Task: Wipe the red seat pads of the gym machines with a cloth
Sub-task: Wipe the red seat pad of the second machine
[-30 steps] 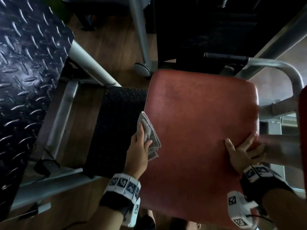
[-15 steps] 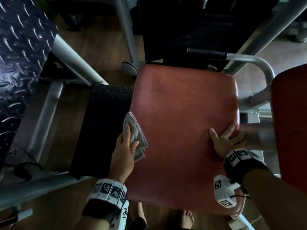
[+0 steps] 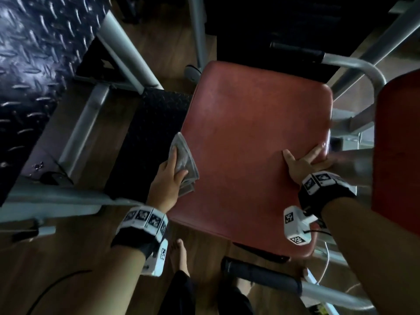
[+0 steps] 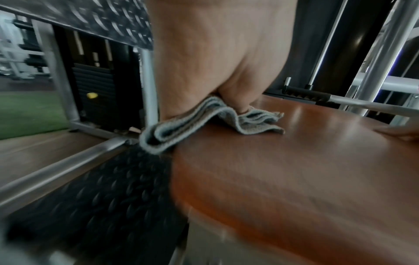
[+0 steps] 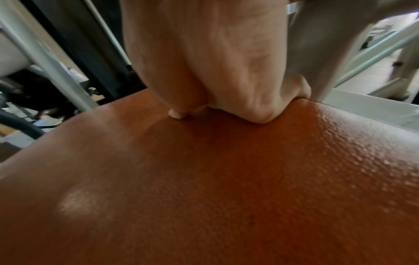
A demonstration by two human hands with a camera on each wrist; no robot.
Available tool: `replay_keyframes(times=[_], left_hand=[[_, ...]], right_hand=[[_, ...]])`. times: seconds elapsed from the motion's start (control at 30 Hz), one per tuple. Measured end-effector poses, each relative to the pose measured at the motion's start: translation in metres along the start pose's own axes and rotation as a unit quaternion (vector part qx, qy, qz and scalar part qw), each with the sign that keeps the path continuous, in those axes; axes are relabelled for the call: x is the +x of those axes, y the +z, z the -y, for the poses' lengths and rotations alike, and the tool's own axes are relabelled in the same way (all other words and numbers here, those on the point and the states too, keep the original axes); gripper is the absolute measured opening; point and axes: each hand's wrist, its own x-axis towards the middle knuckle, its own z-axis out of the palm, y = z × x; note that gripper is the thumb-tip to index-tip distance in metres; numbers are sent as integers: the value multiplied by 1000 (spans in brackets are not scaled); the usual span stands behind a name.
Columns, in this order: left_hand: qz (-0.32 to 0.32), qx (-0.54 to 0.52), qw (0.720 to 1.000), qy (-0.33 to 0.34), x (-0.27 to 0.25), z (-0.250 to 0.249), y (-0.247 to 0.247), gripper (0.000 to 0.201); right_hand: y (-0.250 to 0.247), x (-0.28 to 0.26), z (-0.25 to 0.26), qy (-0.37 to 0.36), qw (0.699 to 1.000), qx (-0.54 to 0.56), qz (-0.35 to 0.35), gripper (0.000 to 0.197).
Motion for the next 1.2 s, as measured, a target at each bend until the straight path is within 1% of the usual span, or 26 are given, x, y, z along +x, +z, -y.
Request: replay_keyframes(times=[0.1, 0.2, 0.27, 0.33, 0.4, 0.43, 0.5, 0.57, 0.67, 0.73, 0.8, 0.87, 0.97, 1.03, 1.2], left_hand=[[-13, -54, 998, -25, -42, 17, 11, 67], [-30, -93, 995, -30, -63, 23, 19, 68], [-34, -79, 995, -39, -61, 21, 18, 69], [-19, -85, 995, -54, -50, 14, 13, 70], [11, -106, 992, -66, -35, 5, 6, 69], [21, -103, 992, -66, -29, 1, 2, 69], [21, -76, 995, -66, -24, 0, 0, 72], [6, -65, 996, -67, -38, 3, 7, 75], [-39, -89, 994, -42, -73, 14, 25, 78], [-72, -109, 990, -44, -91, 16, 35, 79], [-92, -121, 987, -59, -97, 17, 42, 81], [-87, -144, 983, -79, -92, 15, 41, 82], [-61, -151, 981, -108, -79, 15, 34, 85], [-52, -146, 982, -111, -77, 15, 32, 86], [-85, -144, 980, -106, -105, 4, 43, 85]], right_hand=[[-5, -9, 5, 8, 1000, -7, -2, 102], [-6, -11, 7, 4, 1000, -2, -10, 102], [-7, -11, 4, -10, 1000, -3, -23, 102], [-9, -9, -2, -24, 999, 1, -30, 104], [-7, -8, -7, -44, 999, 9, -30, 105], [-6, -7, -9, -51, 998, 11, -32, 105], [-4, -7, -10, -57, 998, 2, -42, 104], [-3, -9, -10, -59, 997, -17, -44, 102], [-5, -11, -8, -63, 997, -24, -40, 101], [-4, -11, -9, -67, 996, -29, -43, 100], [-4, -13, -8, -66, 996, -33, -42, 100], [-6, -12, -7, -64, 997, -40, -33, 100], [-11, -11, -7, -66, 996, -62, -17, 101], [-12, -10, -8, -70, 995, -70, -7, 101], [-10, -10, -11, -75, 995, -60, -11, 103]])
